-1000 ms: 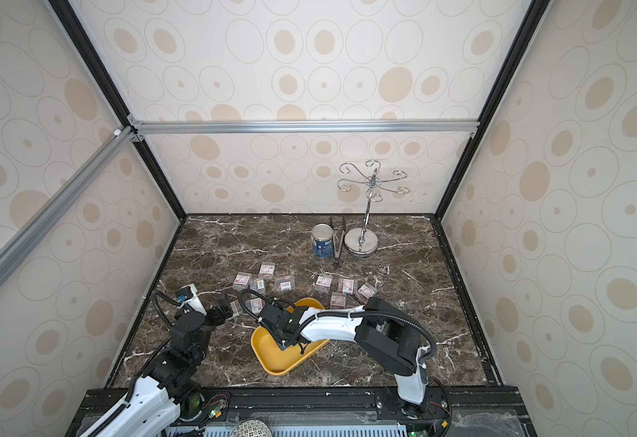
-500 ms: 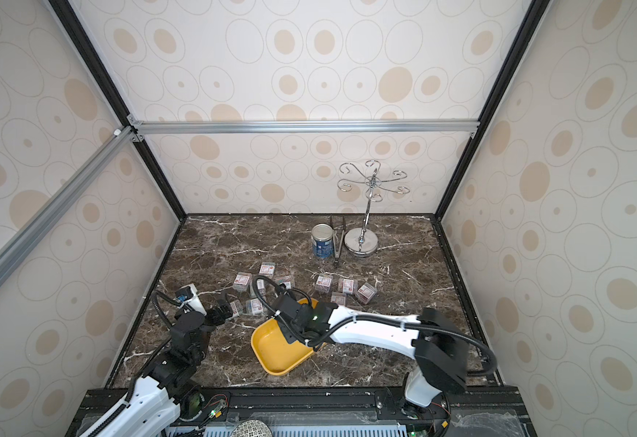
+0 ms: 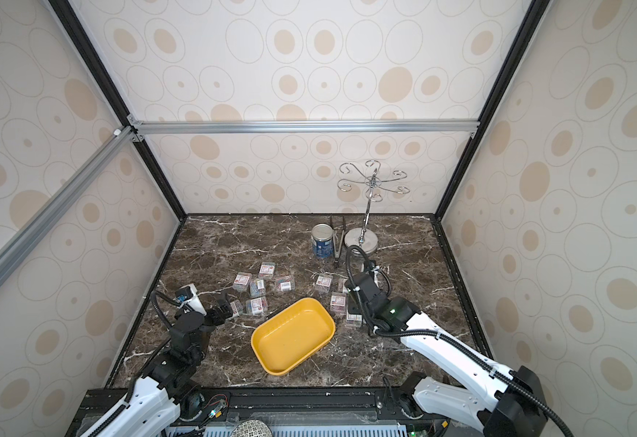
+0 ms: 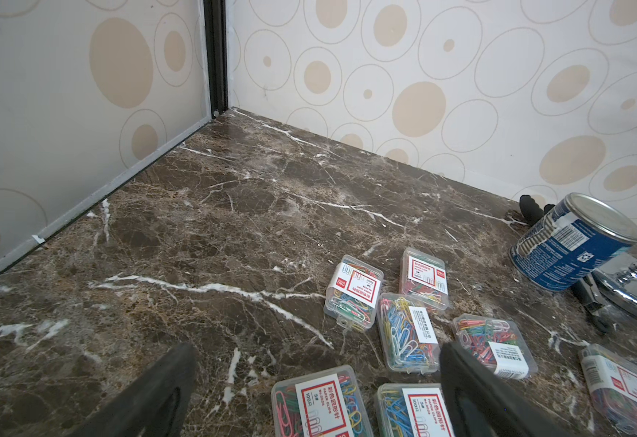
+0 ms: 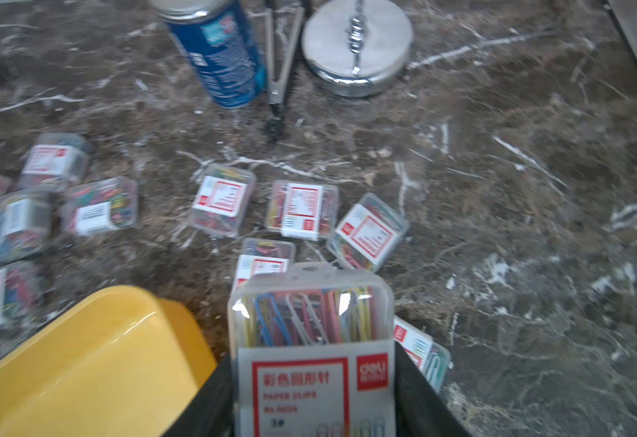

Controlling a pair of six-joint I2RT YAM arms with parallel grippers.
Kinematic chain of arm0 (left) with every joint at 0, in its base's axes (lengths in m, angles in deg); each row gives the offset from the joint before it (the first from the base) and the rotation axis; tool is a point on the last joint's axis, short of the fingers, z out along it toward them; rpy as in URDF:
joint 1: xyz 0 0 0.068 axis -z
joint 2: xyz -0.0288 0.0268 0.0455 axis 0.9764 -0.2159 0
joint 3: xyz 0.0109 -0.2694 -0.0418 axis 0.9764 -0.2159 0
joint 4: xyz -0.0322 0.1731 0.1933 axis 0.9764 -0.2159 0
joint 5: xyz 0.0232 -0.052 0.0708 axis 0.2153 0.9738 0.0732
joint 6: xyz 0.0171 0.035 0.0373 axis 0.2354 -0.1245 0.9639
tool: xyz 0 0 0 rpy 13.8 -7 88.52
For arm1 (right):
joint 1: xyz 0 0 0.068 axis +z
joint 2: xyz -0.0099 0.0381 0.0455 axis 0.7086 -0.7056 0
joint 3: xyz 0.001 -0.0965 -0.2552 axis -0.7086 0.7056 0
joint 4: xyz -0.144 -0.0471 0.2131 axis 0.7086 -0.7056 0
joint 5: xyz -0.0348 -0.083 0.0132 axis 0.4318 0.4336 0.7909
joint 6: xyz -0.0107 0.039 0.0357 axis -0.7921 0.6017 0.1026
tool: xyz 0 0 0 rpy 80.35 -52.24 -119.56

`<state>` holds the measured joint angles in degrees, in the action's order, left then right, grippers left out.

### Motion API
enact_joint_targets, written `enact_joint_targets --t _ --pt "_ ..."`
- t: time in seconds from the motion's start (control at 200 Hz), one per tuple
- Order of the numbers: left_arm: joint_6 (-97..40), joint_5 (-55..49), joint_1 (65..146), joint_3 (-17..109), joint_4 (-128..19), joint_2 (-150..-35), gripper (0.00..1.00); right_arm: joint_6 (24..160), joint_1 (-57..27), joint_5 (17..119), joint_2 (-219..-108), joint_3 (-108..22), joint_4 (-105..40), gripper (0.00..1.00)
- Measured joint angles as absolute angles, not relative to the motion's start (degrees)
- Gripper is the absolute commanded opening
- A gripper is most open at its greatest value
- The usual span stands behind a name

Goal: Take the paper clips out of the storage box
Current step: Pick up the boxed paper clips from the storage box, then place the boxed paper clips at the center of the board.

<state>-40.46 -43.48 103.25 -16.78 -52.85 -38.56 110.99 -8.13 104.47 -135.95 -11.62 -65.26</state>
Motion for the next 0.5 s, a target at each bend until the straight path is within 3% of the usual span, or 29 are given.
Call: enact_joint_targets --t 0.26,0.5 --pt "-40.5 -43.4 103.2 -16.8 -52.8 -38.4 1.0 113.4 -24.0 97.8 -137.5 -6.6 -65.3 0.45" --pt "-40.5 -43.3 103.2 -16.8 -52.8 -38.4 1.0 114.6 -31.2 92.0 -143.3 -4.5 -59.9 0.43"
